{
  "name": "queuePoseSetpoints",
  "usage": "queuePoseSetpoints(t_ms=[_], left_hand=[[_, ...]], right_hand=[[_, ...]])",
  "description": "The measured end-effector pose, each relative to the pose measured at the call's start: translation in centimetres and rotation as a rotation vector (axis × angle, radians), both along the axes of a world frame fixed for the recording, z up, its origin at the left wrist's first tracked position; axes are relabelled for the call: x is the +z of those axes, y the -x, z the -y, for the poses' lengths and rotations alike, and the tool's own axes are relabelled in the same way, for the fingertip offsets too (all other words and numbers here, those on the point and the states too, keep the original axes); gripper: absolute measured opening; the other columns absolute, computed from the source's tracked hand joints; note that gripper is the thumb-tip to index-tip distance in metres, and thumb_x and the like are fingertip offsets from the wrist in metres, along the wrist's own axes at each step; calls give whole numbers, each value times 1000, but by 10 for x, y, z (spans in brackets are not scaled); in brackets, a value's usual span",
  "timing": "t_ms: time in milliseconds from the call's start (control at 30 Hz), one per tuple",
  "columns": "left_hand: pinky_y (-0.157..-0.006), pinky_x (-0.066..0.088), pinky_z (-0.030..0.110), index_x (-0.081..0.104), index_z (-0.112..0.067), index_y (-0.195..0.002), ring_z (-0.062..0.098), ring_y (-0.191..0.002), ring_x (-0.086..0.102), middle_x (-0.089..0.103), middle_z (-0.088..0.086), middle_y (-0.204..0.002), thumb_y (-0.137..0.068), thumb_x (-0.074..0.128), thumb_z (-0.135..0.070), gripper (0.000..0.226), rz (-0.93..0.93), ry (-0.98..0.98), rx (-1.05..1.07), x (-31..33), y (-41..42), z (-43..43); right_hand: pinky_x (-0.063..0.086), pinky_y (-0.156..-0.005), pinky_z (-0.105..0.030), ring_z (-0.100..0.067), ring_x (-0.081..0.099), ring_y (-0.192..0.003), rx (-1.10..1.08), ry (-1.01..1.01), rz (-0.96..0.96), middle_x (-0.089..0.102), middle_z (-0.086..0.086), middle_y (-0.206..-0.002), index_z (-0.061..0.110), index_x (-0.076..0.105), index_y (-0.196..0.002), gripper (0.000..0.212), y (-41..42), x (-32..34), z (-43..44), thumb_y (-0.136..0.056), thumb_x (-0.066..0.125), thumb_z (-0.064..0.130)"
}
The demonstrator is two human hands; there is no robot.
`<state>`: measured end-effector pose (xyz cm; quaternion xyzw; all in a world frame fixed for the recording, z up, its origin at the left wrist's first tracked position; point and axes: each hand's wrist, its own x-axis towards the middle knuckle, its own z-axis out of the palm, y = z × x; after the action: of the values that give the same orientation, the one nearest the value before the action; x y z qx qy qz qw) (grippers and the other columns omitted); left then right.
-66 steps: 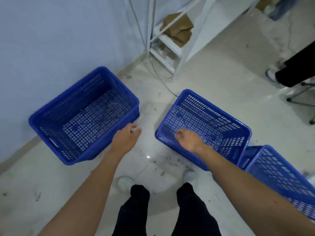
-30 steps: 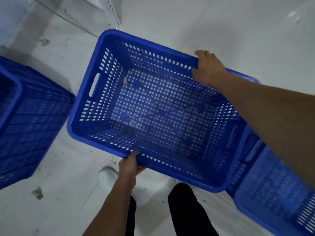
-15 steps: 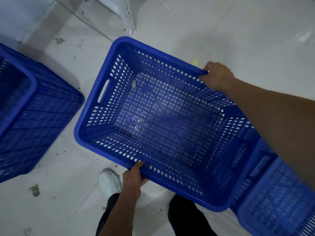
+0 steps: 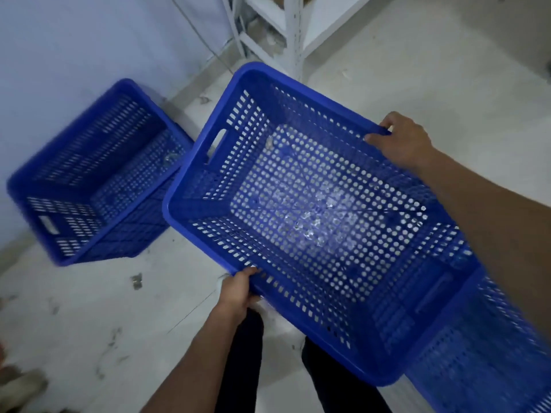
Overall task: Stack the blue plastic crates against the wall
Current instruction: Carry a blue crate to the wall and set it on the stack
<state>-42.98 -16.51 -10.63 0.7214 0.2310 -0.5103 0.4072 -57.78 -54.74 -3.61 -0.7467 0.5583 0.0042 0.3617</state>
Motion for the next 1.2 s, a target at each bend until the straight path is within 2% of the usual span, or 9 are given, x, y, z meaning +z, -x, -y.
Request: queuePoseSetpoints(t_ms=[67, 200, 300, 400, 633, 800, 933, 1100, 1200], left_hand=[[-60, 62, 37, 70, -3, -106, 31, -79, 76, 80, 13, -89, -83, 70, -13, 25, 25, 15, -11, 40, -13, -12], [-87, 59, 57, 69, -1, -110, 35, -86, 76, 79, 16, -95, -82, 68, -13, 30, 80, 69, 7, 112, -44, -38], [-75, 64, 48, 69, -2, -110, 31, -81, 77, 80, 13, -91, -82, 67, -15, 31, 106, 120, 64, 158, -67, -58], [-60, 62, 33, 67, -4, -110, 26, -76, 78, 80, 12, -88, -85, 65, -13, 27, 96, 202, 155, 198, -92, -76], [-58, 61, 33, 67, -10, -107, 23, -73, 78, 81, 7, -84, -89, 63, -11, 19, 112, 314, 375, 255, -165, -119], [-50, 60, 34, 67, -9, -104, 25, -73, 75, 79, 4, -72, -87, 68, -10, 16, 70, 317, 597, 256, -228, -155], [-47, 59, 35, 66, -9, -101, 29, -81, 73, 79, 7, -72, -90, 67, -11, 12, 24, 320, 739, 245, -270, -178], [-53, 61, 37, 67, -9, -99, 25, -68, 77, 79, 6, -74, -88, 70, -11, 12, 12, 317, 881, 234, -296, -197], [-52, 61, 32, 67, -8, -102, 21, -65, 77, 80, 5, -75, -89, 67, -11, 13, 21, 322, 941, 231, -309, -199]], right_hand=[[40, -71, -32, -23, 54, -85, 8, 45, -3, 56, -3, -95, 13, 54, -100, 37, -20, 43, -12, -88, 63, 48], [37, -52, -30, -23, 55, -63, 32, 127, -10, 62, -6, -76, 9, 57, -78, 42, -73, 132, -33, -84, 63, 50], [33, -50, -29, -27, 57, -67, 54, 206, 17, 56, -2, -68, 9, 56, -74, 47, -119, 197, -49, -82, 62, 56], [41, -63, -32, -30, 58, -78, 118, 284, 44, 59, -8, -80, 6, 56, -82, 50, -175, 259, -68, -83, 64, 55], [47, -68, -36, -38, 65, -86, 348, 380, 61, 69, -19, -90, 6, 66, -84, 47, -326, 361, -133, -83, 63, 52], [39, -66, -33, -34, 60, -81, 470, 406, 63, 62, -15, -84, 7, 63, -82, 38, -437, 390, -190, -84, 64, 45], [38, -65, -32, -28, 53, -73, 593, 434, 58, 57, -10, -79, 7, 60, -81, 35, -516, 390, -229, -87, 66, 42], [46, -67, -38, -33, 60, -80, 739, 440, 60, 62, -14, -84, 0, 62, -93, 32, -589, 377, -268, -88, 65, 32], [51, -73, -43, -33, 61, -82, 835, 441, 68, 64, -13, -89, 6, 61, -93, 25, -631, 364, -283, -88, 62, 30]])
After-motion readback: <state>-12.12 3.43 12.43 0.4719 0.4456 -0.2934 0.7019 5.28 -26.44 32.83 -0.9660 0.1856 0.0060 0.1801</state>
